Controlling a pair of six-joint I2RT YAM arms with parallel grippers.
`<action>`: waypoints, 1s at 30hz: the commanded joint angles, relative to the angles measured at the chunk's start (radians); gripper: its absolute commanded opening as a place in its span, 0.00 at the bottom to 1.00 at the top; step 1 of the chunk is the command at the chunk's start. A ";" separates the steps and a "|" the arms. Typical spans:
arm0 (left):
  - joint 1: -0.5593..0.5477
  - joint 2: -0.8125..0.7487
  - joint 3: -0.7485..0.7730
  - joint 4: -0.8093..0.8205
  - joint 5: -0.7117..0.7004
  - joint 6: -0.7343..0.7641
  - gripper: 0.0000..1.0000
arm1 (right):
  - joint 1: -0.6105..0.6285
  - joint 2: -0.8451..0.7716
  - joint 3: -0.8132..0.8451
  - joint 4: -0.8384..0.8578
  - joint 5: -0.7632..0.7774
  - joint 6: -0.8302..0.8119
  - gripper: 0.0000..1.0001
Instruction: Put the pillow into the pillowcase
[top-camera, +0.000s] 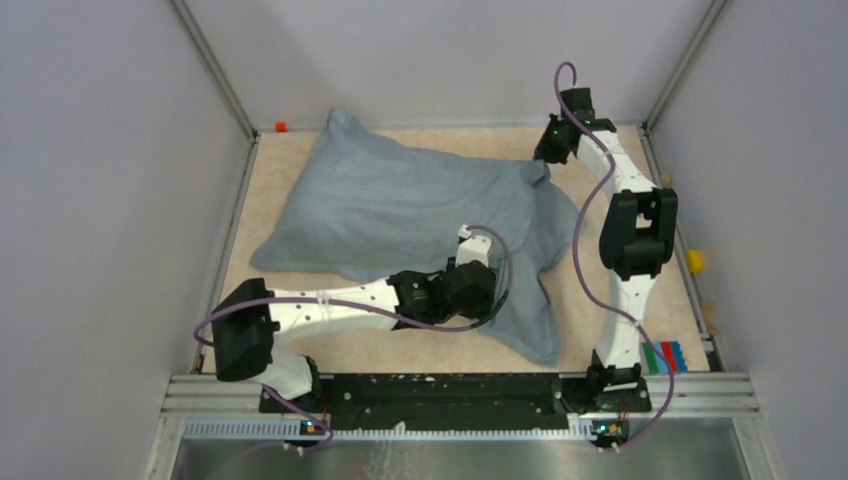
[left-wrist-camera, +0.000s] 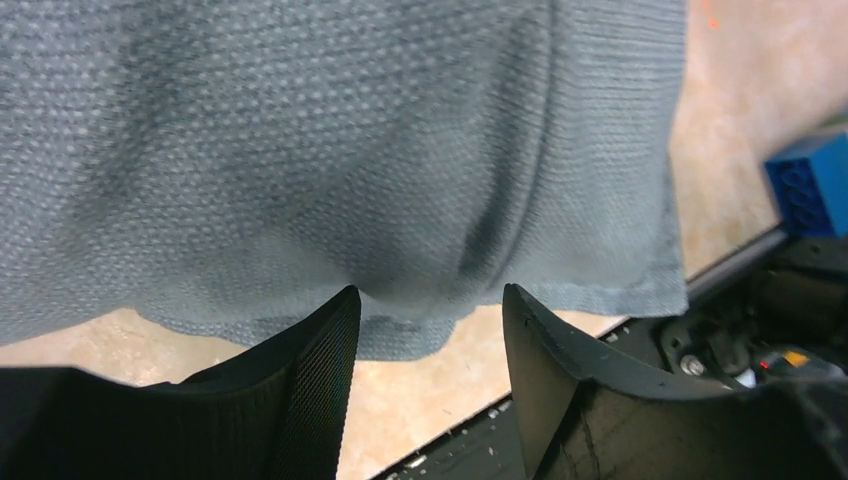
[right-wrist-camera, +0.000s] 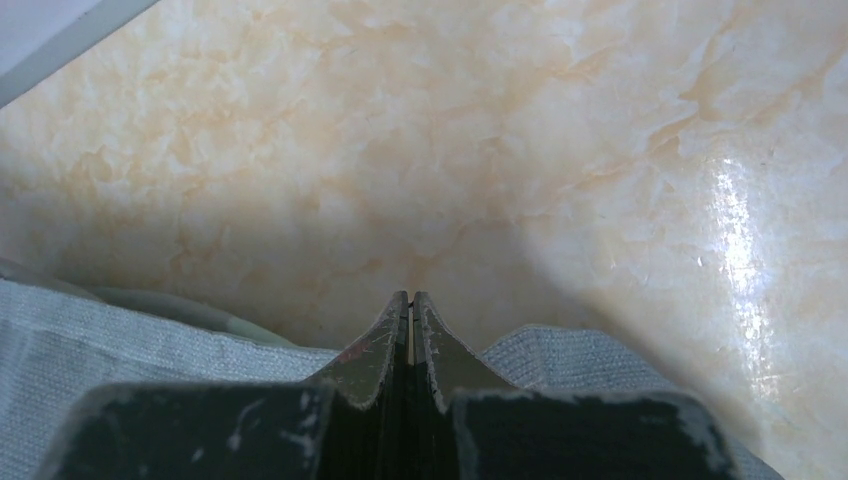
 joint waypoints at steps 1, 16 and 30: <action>-0.011 0.032 0.046 -0.029 -0.136 -0.031 0.60 | 0.004 -0.062 -0.005 0.037 -0.009 -0.007 0.00; -0.048 0.016 0.047 -0.003 -0.034 0.039 0.00 | 0.005 -0.038 0.021 0.047 -0.014 -0.003 0.00; -0.145 -0.182 -0.192 -0.018 0.238 0.019 0.00 | -0.013 0.131 0.306 -0.081 0.056 -0.030 0.00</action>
